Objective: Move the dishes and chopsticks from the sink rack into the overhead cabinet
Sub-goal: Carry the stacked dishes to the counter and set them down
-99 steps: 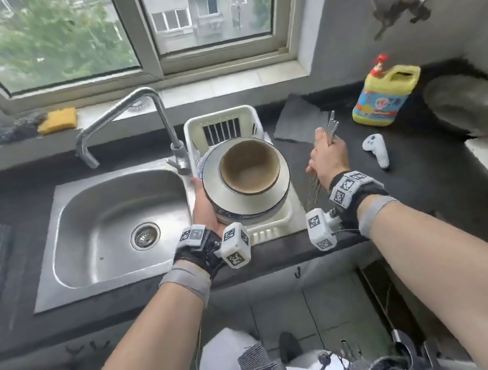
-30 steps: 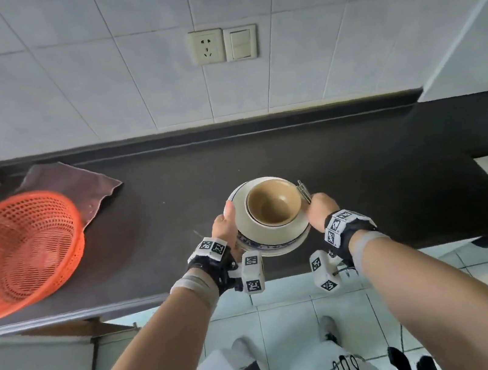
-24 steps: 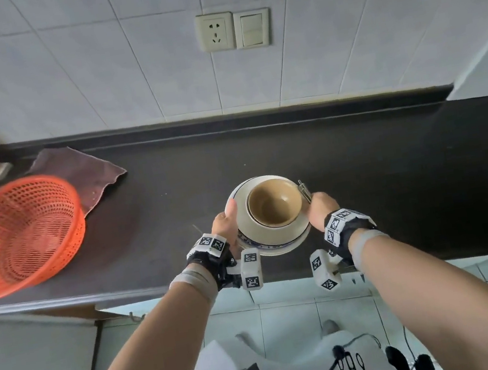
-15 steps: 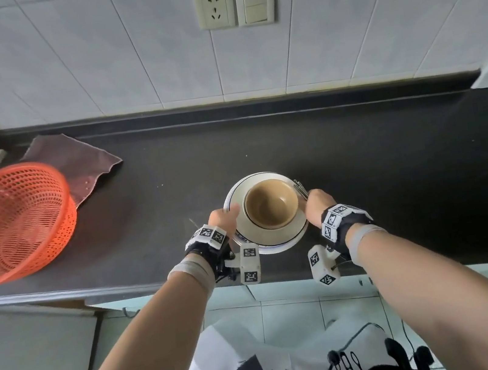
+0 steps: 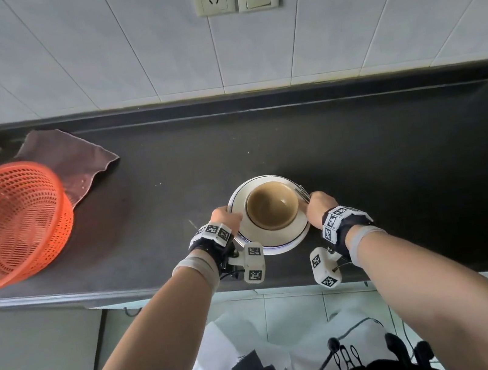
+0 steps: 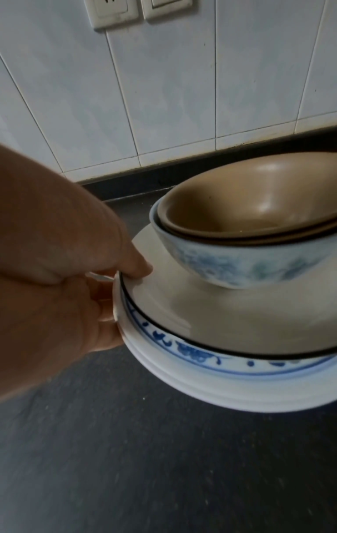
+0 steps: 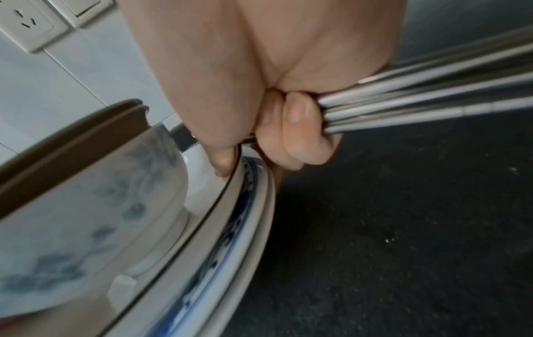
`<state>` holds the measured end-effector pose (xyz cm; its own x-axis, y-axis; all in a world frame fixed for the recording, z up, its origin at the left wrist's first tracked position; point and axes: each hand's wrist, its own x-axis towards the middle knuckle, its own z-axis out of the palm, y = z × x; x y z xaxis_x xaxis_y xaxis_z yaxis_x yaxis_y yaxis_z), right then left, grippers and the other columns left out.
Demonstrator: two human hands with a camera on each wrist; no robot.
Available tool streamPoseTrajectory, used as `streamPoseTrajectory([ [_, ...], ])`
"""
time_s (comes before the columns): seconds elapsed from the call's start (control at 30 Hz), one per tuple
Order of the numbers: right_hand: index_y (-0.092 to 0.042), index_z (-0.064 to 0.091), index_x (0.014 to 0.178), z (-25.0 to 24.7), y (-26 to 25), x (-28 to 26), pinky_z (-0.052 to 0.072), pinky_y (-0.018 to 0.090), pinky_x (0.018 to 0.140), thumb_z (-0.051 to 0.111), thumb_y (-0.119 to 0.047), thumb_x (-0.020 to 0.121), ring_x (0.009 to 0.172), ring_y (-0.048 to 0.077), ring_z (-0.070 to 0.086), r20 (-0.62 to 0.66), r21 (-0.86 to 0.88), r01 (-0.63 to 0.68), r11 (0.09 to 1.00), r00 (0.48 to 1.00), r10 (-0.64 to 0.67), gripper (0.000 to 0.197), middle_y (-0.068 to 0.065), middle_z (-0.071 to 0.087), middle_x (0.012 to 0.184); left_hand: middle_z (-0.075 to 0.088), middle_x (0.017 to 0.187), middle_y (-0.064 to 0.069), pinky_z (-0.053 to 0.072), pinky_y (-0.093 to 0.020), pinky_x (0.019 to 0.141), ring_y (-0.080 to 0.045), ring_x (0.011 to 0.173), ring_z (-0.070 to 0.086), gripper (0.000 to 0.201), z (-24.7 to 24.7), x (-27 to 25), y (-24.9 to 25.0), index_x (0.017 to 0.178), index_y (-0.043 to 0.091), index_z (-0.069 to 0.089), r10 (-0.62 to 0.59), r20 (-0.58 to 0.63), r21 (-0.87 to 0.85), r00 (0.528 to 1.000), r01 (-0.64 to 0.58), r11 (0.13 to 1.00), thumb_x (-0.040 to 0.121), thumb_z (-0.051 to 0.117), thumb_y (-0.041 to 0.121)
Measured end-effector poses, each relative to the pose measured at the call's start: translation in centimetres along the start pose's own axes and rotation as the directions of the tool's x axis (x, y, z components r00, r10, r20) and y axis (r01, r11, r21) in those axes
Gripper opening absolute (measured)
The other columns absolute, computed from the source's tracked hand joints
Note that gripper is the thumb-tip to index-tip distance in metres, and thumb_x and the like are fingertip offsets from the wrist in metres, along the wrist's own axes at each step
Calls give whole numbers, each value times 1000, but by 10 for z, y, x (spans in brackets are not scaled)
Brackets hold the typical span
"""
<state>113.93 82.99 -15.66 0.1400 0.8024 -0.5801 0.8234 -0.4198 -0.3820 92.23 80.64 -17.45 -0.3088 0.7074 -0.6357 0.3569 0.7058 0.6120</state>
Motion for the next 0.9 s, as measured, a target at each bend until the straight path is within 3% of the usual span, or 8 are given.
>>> streamPoseTrajectory([
  [0.1, -3, 63, 112, 1, 1, 4, 40, 32, 74, 52, -39, 101, 94, 35, 61, 13, -32, -10, 999, 1000, 11, 39, 18, 68, 112, 69, 83, -7, 55, -35, 70, -27, 74, 63, 21, 0, 2, 2, 77, 20, 65, -5, -6, -3, 1000, 5, 1000, 85, 55, 3],
  [0.2, -4, 63, 113, 3, 2, 8, 41, 32, 74, 53, -40, 100, 102, 36, 63, 20, -23, -25, 999, 999, 25, 40, 16, 68, 111, 69, 91, -7, 57, -33, 80, -28, 87, 68, 30, 0, 7, 0, 108, 17, 71, 5, 8, -5, 1000, -5, 1000, 88, 56, -1],
  [0.3, -3, 64, 112, 5, 2, 12, 42, 33, 74, 54, -39, 99, 101, 36, 64, 24, -40, -23, 999, 999, 24, 39, 17, 69, 110, 70, 96, -9, 58, -45, 94, -32, 101, 71, 36, -2, 11, -3, 122, 8, 68, -16, 25, -43, 1000, 17, 999, 89, 59, -2],
  [0.47, -5, 66, 107, 5, 3, 16, 43, 32, 72, 56, -42, 97, 92, 35, 64, 32, -82, -13, 997, 999, 16, 39, 15, 70, 105, 70, 97, -9, 55, -33, 81, -26, 87, 65, 33, -2, 4, 3, 112, 18, 69, -27, 24, -29, 999, 28, 999, 88, 58, -1],
  [0.53, -7, 67, 104, 4, 4, 16, 44, 32, 69, 58, -43, 94, 86, 34, 63, 8, -93, -7, 996, 1000, 8, 39, 13, 70, 98, 69, 97, -9, 55, -34, 89, -27, 91, 64, 24, -2, 2, 9, 107, 14, 70, -63, 21, -43, 998, 64, 997, 85, 63, 8],
  [0.6, -12, 66, 100, -2, 4, 13, 43, 32, 66, 61, -47, 90, 79, 31, 60, -53, -75, -13, 997, 999, 9, 36, 8, 67, 89, 70, 111, -11, 51, -35, 101, -29, 106, 64, 33, -3, 5, 11, 114, 11, 69, -97, 16, -36, 995, 98, 995, 82, 64, 20],
  [0.7, -13, 66, 94, -18, 3, 5, 44, 31, 63, 61, -52, 88, 76, 30, 61, -91, -39, -31, 999, 995, 27, 40, 6, 63, 79, 65, 126, -14, 46, -32, 98, -25, 103, 57, 33, -14, -9, 22, 125, 4, 65, -82, 14, -75, 997, 83, 994, 94, 55, 13],
  [0.9, -9, 69, 89, -57, -10, -22, 42, 30, 63, 56, -46, 88, 77, 33, 62, -108, 58, 56, 997, 993, -49, 39, 10, 68, 83, 52, 109, -3, 41, -28, 89, -18, 99, 47, 38, -33, -59, 53, 135, -1, 58, -24, -58, -199, 998, 12, 980, 99, 52, 12],
])
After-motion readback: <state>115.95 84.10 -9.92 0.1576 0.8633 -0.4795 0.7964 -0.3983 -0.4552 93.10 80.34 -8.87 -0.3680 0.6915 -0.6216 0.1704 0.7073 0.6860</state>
